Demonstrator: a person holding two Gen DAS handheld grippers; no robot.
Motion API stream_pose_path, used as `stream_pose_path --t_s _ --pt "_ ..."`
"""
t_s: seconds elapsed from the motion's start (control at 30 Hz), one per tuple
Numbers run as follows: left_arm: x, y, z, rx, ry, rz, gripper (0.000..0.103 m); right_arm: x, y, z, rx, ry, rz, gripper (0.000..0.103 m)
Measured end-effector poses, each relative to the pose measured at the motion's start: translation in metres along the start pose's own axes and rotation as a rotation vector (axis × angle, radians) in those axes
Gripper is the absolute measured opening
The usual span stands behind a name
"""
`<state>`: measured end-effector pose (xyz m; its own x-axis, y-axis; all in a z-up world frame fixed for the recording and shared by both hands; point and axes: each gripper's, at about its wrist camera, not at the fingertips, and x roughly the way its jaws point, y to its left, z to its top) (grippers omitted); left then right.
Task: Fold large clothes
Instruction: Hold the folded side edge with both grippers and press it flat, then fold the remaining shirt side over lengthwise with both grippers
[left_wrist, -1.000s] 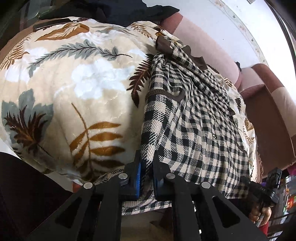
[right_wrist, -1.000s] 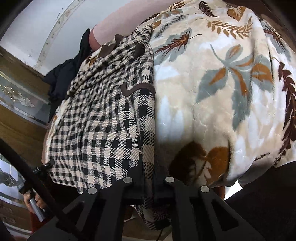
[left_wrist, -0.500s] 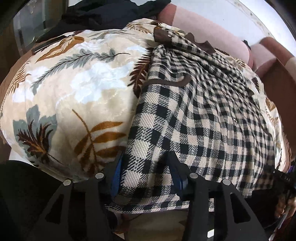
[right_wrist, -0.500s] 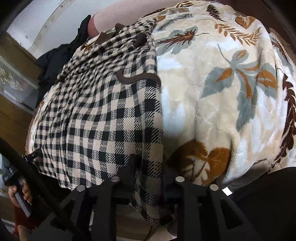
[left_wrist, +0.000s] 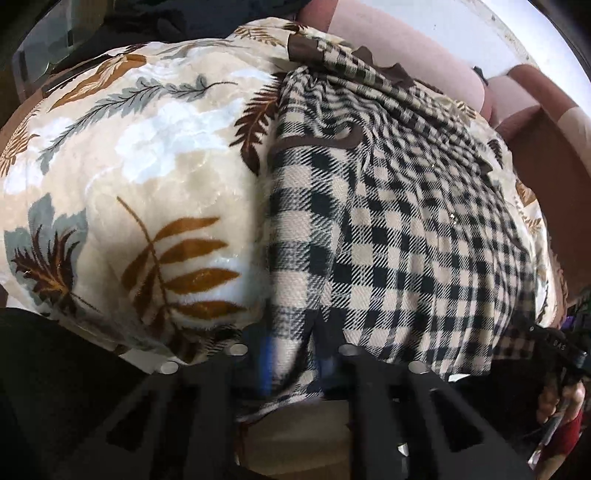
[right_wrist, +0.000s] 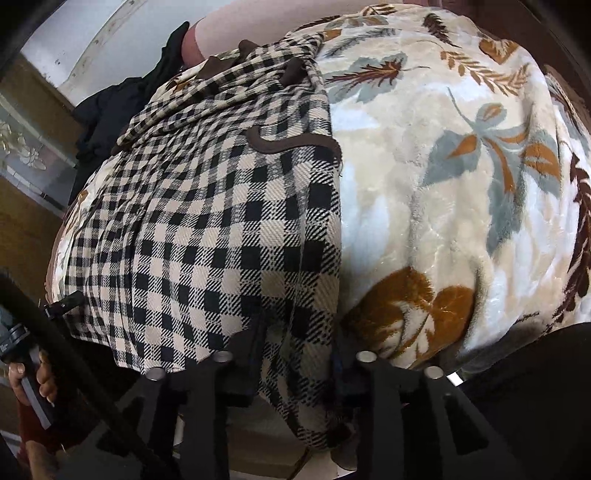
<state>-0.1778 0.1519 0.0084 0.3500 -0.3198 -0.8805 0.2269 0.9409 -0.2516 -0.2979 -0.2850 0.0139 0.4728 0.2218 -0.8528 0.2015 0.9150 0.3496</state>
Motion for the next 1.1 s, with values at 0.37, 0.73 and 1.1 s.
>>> stream_pose_path --t_s 0.37,0.73,1.1 --pt "-0.037 0.018 0.026 -0.155 0.003 -0.245 0.009 -0.043 0.007 0.033 0.027 -0.073 0.202 0.008" --pt "-0.061 0.000 0.123 -0.133 -0.135 -0.280 0.007 -0.065 0.037 0.122 -0.015 -0.233 0.209 0.007" --pt "-0.010 -0.021 0.265 -0.164 -0.184 -0.161 0.008 -0.025 0.038 0.242 0.057 -0.318 0.159 0.007"
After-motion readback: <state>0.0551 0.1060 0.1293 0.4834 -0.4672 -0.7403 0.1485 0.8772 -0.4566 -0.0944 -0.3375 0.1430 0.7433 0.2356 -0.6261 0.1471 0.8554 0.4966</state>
